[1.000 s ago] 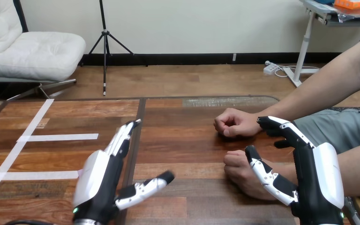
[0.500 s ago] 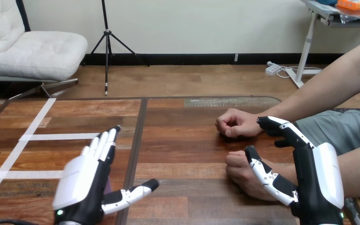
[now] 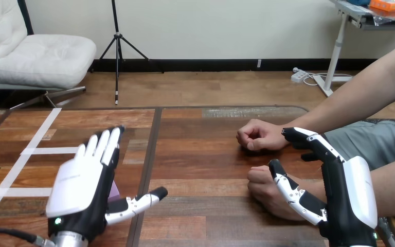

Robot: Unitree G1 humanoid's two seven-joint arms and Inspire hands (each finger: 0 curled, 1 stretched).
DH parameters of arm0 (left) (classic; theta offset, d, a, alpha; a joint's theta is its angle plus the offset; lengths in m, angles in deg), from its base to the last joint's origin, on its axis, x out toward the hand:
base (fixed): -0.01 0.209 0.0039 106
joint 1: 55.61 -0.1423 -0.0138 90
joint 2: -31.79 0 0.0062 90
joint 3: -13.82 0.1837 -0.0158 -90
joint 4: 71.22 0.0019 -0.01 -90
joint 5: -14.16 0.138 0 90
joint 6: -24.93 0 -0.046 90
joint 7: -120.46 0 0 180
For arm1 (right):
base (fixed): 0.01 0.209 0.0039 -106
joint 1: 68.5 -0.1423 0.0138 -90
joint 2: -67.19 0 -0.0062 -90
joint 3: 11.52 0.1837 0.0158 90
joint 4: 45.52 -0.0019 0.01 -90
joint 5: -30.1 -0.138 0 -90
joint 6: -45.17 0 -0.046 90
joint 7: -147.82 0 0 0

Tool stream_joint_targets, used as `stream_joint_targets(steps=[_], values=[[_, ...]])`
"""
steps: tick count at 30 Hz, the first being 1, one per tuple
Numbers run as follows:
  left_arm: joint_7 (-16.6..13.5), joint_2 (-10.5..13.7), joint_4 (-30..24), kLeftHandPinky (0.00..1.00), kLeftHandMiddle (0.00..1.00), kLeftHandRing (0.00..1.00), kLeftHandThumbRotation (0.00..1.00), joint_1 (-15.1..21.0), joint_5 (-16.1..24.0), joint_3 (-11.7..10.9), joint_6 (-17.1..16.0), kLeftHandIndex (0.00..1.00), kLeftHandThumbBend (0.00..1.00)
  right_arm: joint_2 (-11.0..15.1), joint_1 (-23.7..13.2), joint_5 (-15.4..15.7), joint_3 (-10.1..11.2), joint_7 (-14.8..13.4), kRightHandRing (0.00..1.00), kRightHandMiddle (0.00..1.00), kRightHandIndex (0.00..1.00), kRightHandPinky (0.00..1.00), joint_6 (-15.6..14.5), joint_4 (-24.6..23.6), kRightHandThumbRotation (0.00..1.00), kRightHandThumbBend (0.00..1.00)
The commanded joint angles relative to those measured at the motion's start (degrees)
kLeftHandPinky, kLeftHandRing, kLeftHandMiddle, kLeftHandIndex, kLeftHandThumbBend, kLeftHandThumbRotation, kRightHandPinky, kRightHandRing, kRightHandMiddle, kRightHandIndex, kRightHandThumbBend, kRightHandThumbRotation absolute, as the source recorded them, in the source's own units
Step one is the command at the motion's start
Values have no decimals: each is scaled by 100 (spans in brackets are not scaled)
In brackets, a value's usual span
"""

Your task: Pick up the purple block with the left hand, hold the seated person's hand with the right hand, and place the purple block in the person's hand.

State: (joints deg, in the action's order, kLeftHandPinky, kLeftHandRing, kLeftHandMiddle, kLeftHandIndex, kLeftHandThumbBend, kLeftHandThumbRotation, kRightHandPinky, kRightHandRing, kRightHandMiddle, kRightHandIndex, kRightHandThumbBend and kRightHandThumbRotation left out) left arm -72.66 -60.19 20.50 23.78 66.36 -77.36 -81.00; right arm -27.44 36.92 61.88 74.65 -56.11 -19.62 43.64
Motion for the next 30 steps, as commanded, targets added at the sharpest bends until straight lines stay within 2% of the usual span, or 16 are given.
stream_joint_targets(steps=[1,17,30], values=[[30,196,-353,100,100,99,69,236,40,161,189,99,79,9,-366,21,74,-6,72,74,73,64,7,-178,37,41],[116,429,-368,96,98,96,66,297,46,382,727,96,80,29,-391,11,82,18,72,74,73,64,-22,-190,35,41],[486,520,-392,93,95,94,65,408,48,548,1256,94,80,32,-389,-7,99,86,72,74,73,64,-62,-237,35,41]])
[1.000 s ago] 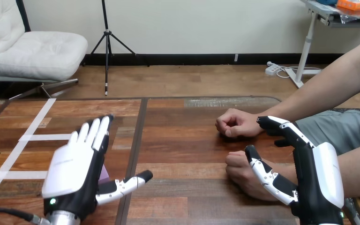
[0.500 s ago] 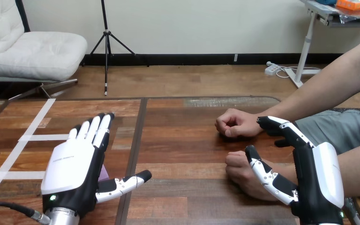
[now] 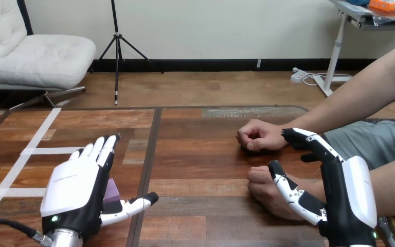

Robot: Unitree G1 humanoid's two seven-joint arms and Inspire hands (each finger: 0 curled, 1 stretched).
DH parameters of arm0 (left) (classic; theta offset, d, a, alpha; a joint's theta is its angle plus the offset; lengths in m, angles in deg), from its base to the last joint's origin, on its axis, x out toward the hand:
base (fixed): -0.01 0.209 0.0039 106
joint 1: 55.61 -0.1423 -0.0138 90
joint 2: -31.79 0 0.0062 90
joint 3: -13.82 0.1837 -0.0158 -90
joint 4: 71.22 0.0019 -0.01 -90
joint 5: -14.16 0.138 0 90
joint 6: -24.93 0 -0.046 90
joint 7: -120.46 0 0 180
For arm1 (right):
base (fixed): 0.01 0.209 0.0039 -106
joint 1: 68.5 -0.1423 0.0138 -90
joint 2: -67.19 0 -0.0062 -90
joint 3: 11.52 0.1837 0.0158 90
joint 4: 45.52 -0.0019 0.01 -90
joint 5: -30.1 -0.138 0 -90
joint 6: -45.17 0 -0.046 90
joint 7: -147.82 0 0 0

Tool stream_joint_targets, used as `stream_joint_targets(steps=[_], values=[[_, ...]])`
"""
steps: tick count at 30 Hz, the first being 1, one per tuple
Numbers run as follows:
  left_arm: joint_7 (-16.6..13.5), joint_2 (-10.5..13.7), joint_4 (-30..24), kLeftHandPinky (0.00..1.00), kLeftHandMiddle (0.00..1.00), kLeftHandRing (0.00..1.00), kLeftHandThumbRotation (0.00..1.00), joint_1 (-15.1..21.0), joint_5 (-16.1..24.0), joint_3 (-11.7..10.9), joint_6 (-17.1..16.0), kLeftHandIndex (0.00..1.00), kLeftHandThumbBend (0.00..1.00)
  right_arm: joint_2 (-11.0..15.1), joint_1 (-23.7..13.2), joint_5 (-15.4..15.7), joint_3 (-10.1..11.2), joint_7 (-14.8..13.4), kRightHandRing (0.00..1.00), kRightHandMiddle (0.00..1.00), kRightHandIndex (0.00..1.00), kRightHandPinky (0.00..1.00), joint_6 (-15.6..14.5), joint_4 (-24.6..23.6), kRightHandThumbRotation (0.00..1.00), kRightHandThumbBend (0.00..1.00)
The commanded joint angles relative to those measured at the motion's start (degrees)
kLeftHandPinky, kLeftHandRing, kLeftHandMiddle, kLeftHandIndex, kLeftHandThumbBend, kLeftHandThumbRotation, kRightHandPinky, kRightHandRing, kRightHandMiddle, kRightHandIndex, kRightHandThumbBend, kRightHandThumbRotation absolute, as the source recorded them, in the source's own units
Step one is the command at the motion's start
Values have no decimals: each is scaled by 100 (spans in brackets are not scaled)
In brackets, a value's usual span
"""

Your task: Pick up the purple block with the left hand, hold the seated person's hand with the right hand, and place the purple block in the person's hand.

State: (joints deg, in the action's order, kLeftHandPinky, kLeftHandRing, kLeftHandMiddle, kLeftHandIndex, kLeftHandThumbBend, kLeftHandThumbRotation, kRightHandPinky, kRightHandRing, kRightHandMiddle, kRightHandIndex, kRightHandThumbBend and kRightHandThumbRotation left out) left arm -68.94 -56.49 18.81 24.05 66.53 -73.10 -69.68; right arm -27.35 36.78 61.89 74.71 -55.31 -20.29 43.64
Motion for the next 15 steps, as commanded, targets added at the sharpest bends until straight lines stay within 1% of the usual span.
stream_joint_targets(steps=[1,5,9,15], values=[[151,157,-230,93,95,93,64,387,24,134,162,94,80,25,-377,0,94,3,72,74,73,64,6,-236,35,41],[252,194,-231,91,94,93,64,419,45,186,312,93,80,28,-384,30,100,-14,72,74,73,64,10,-231,35,41],[429,219,-248,90,94,92,64,460,103,243,520,93,81,29,-378,6,106,11,72,74,73,64,-1,-239,35,41],[655,292,-256,87,93,91,62,525,171,331,745,92,82,33,-376,12,120,21,72,74,73,64,-21,-247,35,41]])
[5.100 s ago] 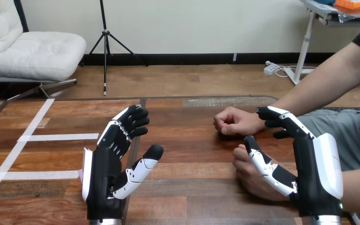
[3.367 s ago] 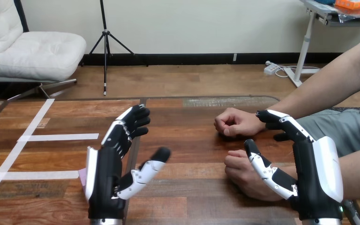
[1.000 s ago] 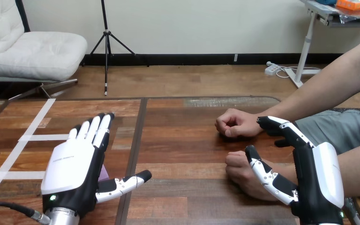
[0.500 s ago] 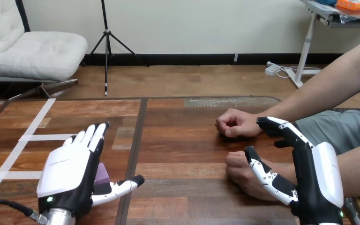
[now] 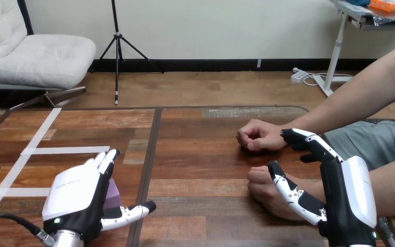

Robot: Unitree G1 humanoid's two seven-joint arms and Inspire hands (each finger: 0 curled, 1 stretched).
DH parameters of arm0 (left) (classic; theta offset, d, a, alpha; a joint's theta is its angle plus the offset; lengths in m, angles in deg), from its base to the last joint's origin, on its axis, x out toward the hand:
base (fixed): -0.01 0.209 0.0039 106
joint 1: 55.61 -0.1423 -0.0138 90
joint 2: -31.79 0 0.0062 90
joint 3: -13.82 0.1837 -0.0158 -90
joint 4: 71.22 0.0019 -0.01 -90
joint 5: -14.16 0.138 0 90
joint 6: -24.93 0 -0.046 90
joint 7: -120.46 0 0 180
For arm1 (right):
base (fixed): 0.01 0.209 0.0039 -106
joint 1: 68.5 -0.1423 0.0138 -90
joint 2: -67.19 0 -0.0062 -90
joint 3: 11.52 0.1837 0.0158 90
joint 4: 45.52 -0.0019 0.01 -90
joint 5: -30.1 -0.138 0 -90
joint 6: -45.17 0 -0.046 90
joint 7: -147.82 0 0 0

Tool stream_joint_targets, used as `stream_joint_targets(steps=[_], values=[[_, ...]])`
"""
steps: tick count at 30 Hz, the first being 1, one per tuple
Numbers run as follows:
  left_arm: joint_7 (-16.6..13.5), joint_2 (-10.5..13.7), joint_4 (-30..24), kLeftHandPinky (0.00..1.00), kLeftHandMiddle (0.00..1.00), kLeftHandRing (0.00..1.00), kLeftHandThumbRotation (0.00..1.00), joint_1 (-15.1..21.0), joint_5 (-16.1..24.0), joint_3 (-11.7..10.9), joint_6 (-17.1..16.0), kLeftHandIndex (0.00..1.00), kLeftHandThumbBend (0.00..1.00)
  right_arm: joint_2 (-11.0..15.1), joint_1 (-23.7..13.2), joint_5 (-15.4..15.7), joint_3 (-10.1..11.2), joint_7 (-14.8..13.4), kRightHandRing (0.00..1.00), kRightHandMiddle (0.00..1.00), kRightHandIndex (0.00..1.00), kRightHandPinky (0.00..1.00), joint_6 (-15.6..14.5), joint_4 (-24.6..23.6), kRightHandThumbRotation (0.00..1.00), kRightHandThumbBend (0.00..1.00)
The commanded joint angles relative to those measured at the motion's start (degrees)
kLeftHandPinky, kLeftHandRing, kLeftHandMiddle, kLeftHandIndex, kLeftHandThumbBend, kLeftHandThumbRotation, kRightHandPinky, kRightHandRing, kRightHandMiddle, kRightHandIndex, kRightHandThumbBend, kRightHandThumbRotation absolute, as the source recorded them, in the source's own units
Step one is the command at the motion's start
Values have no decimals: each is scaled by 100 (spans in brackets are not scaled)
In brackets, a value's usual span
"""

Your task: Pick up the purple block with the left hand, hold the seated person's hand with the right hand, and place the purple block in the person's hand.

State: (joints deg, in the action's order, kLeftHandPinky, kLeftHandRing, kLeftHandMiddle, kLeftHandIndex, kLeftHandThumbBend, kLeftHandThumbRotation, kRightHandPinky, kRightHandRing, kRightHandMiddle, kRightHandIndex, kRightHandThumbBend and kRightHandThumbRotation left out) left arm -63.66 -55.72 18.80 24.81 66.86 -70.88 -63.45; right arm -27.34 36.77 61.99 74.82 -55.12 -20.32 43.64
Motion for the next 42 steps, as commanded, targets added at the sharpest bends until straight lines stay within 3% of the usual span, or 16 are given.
stream_joint_targets(steps=[1,17,42], values=[[157,231,-252,86,93,91,62,461,138,123,149,92,82,30,-373,6,112,2,72,74,73,64,-28,-252,36,41],[496,366,-69,81,91,88,54,701,23,252,463,91,83,62,-393,-12,136,5,71,74,73,64,27,-219,38,41],[272,461,601,81,90,88,49,1134,-35,456,517,90,79,111,-388,6,185,10,70,73,72,62,81,-190,38,40]])
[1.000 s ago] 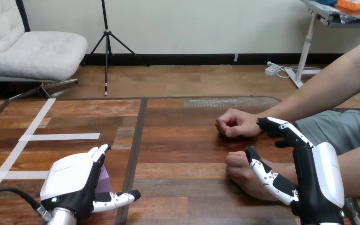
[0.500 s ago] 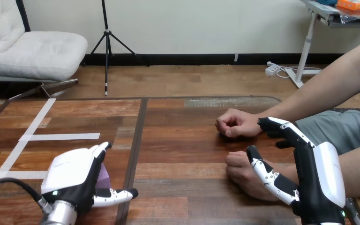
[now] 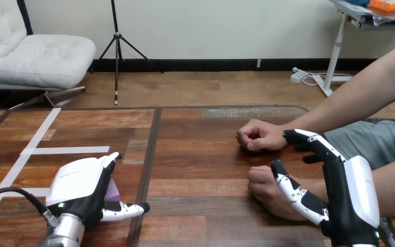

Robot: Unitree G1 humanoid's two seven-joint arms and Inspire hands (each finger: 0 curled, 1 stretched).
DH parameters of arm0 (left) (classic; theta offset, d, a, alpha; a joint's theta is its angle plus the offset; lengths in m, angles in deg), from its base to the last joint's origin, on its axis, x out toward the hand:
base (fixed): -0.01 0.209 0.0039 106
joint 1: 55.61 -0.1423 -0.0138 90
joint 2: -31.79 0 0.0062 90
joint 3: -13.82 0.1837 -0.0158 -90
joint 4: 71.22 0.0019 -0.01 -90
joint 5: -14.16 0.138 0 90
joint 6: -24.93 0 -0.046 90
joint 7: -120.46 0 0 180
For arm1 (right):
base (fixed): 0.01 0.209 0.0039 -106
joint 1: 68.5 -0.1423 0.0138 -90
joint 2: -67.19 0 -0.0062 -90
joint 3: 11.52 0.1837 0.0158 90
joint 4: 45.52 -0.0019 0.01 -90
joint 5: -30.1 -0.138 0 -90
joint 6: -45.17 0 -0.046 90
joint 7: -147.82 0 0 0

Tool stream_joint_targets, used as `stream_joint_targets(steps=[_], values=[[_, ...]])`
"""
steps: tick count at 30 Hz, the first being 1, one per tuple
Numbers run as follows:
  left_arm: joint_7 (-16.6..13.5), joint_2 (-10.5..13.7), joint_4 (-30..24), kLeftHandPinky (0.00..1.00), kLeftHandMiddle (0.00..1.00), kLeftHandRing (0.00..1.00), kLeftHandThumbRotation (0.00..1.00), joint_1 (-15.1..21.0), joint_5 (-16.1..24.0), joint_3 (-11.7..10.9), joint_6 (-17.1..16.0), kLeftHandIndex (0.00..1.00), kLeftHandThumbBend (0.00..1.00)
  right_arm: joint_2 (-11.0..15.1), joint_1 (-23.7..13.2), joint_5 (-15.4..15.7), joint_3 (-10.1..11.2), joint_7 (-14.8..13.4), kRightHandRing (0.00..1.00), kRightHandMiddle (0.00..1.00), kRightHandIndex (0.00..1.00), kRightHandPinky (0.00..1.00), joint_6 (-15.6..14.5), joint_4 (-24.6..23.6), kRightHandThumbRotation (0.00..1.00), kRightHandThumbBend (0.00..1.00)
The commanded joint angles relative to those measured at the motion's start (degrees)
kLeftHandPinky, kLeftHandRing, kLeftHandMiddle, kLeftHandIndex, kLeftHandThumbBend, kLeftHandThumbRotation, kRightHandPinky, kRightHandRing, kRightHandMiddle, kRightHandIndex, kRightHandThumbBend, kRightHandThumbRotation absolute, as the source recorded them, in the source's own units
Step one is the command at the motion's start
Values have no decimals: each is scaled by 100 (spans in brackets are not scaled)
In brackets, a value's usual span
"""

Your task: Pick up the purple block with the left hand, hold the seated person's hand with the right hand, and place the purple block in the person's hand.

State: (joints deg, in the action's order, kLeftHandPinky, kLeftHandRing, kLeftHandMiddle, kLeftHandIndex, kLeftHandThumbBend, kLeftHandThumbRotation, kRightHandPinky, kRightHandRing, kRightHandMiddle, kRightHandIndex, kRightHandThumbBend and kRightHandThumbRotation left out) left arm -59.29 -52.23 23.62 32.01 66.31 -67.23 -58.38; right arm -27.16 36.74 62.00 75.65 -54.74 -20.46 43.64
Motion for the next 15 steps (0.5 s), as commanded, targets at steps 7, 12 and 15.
stream_joint_targets(steps=[7,12,15], values=[[-246,111,222,81,90,88,44,478,12,141,42,89,77,86,-373,34,128,-35,71,73,72,63,62,-208,39,40],[-227,119,272,82,90,88,43,520,26,187,117,89,75,93,-376,52,151,-41,71,73,71,63,88,-192,39,40],[-203,132,287,82,90,88,42,538,50,223,172,89,74,97,-372,64,164,-31,71,73,71,63,83,-195,39,40]])
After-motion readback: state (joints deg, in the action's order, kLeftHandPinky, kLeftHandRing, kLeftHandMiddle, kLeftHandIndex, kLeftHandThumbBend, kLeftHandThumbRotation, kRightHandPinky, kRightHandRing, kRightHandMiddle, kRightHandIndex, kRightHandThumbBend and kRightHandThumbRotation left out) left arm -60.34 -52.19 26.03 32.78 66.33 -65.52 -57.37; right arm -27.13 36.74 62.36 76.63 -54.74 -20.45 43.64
